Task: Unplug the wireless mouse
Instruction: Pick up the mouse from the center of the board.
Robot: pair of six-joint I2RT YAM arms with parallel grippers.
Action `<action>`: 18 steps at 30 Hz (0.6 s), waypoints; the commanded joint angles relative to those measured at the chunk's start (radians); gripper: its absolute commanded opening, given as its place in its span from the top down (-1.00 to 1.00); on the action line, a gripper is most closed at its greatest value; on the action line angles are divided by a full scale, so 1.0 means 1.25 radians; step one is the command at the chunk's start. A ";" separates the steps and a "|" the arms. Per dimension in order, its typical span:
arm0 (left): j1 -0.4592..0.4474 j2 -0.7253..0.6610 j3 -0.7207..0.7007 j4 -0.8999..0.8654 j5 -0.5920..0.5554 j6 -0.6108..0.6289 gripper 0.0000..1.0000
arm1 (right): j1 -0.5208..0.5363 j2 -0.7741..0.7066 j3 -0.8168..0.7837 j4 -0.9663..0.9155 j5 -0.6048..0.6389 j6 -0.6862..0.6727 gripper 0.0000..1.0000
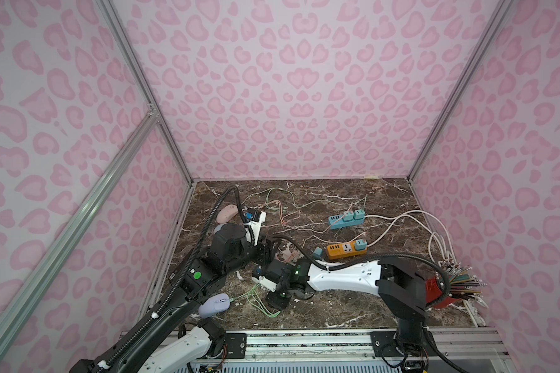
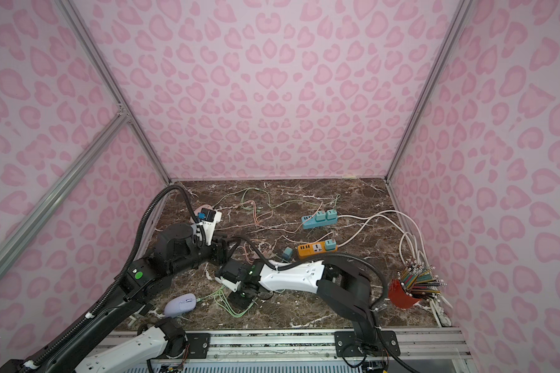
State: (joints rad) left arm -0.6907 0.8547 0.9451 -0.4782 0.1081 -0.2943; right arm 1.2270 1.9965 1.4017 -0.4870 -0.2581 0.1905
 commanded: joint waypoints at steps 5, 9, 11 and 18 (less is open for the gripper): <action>0.003 -0.041 0.052 -0.048 -0.054 0.031 -0.28 | 0.007 0.107 0.100 0.056 -0.043 -0.003 0.09; 0.003 -0.074 0.072 -0.080 -0.083 0.059 -0.29 | 0.005 0.128 0.139 0.052 -0.037 -0.001 0.09; 0.003 -0.093 0.073 -0.085 -0.097 0.069 -0.29 | 0.000 0.152 0.171 0.035 -0.033 -0.001 0.10; 0.003 -0.135 0.051 -0.082 -0.122 0.068 -0.29 | -0.023 0.217 0.249 -0.009 -0.028 -0.003 0.21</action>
State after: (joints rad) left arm -0.6868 0.6907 1.0115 -0.6052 -0.0303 -0.2192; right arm 1.2049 2.2456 1.6909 -0.4606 -0.2962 0.1909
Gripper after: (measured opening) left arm 0.647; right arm 0.393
